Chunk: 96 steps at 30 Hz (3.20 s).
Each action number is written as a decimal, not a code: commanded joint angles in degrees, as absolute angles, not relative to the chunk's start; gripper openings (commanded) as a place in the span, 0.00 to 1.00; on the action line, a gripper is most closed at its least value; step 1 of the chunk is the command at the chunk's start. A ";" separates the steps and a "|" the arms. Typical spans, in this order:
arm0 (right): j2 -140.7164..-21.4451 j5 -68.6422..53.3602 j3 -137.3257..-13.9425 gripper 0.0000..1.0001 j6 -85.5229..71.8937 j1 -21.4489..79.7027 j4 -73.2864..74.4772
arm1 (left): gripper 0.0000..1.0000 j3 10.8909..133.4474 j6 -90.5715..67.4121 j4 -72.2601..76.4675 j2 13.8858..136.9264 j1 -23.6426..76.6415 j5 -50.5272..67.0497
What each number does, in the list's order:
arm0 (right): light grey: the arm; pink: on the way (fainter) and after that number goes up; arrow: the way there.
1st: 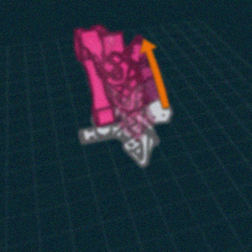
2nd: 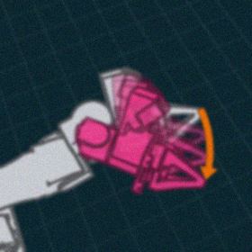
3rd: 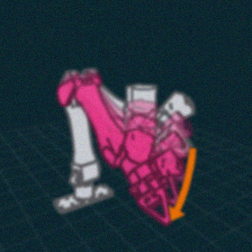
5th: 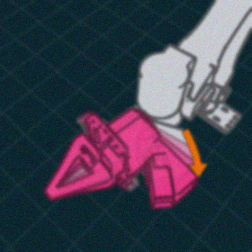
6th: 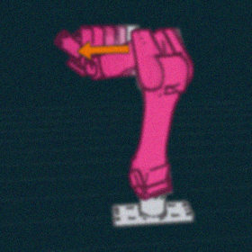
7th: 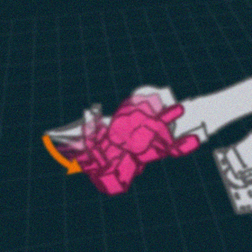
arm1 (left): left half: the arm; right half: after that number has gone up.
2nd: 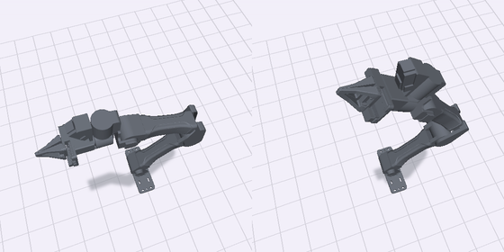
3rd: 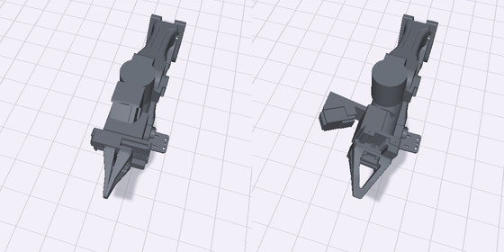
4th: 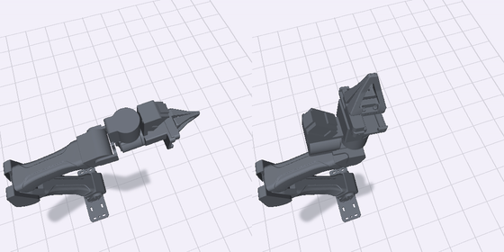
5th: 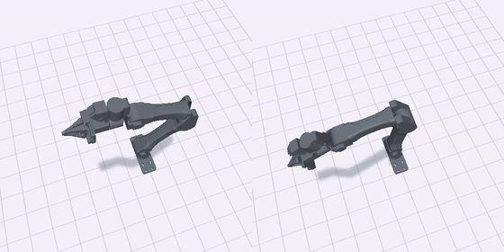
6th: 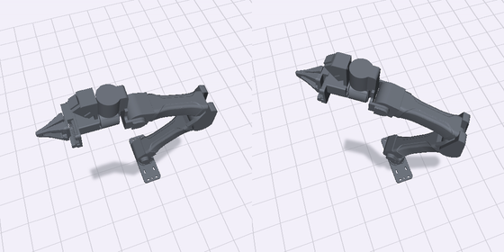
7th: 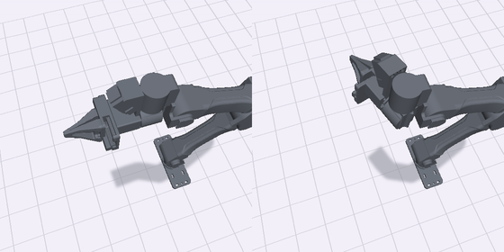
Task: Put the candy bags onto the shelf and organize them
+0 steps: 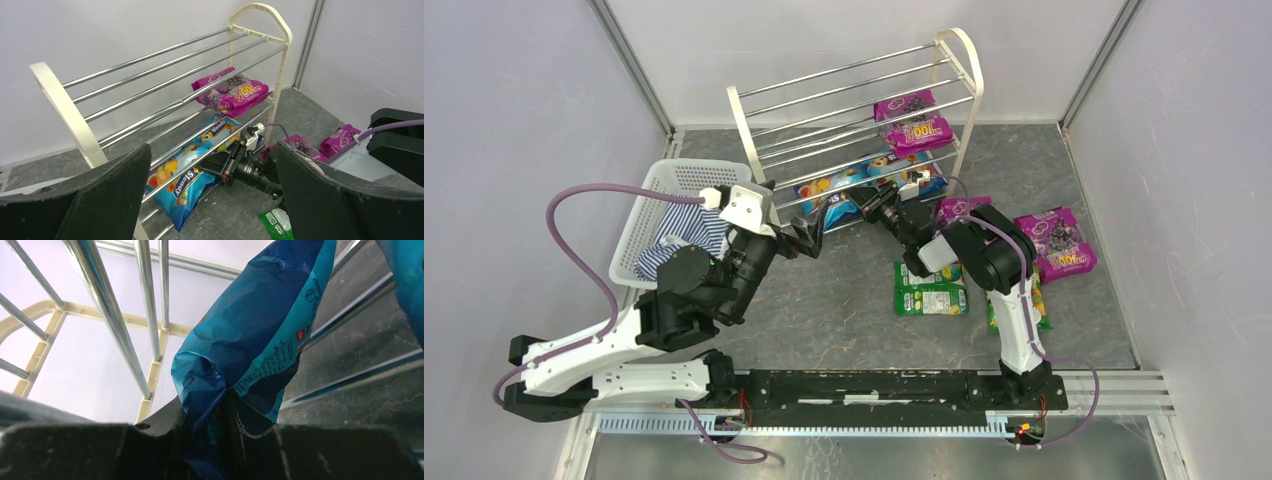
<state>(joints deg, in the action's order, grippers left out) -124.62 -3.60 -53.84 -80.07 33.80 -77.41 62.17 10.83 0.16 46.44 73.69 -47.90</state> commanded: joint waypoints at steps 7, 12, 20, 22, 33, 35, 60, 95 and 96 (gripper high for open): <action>-126.11 -3.63 -64.63 0.00 -81.34 33.52 -87.46 | 1.00 62.05 12.02 1.85 46.65 73.74 -47.55; -127.90 -4.09 -65.44 0.01 -81.30 33.44 -84.84 | 1.00 62.05 11.85 1.85 46.59 73.74 -47.45; -129.13 -7.01 -65.96 0.04 -80.51 33.15 -75.36 | 1.00 62.09 11.77 1.78 47.06 73.74 -47.32; -128.15 -6.85 -64.24 0.05 -79.63 32.62 -74.35 | 1.00 62.14 11.71 1.76 47.12 73.74 -47.29; -121.23 -8.96 -61.51 0.40 -71.23 30.52 -57.98 | 1.00 62.31 11.31 1.46 47.67 73.74 -47.11; -119.46 -8.74 -60.81 0.50 -69.80 30.56 -55.25 | 1.00 62.31 11.34 1.33 47.77 73.74 -47.11; -111.86 -3.75 -50.80 0.24 -65.30 31.35 -48.53 | 1.00 62.53 10.91 0.73 49.14 73.74 -47.02; -47.72 4.45 -20.09 0.98 -20.64 20.06 5.18 | 1.00 61.97 8.74 0.92 48.92 73.83 -46.14; -46.44 4.29 -20.72 0.98 -19.87 17.97 6.36 | 1.00 61.96 8.78 0.90 48.90 73.83 -46.30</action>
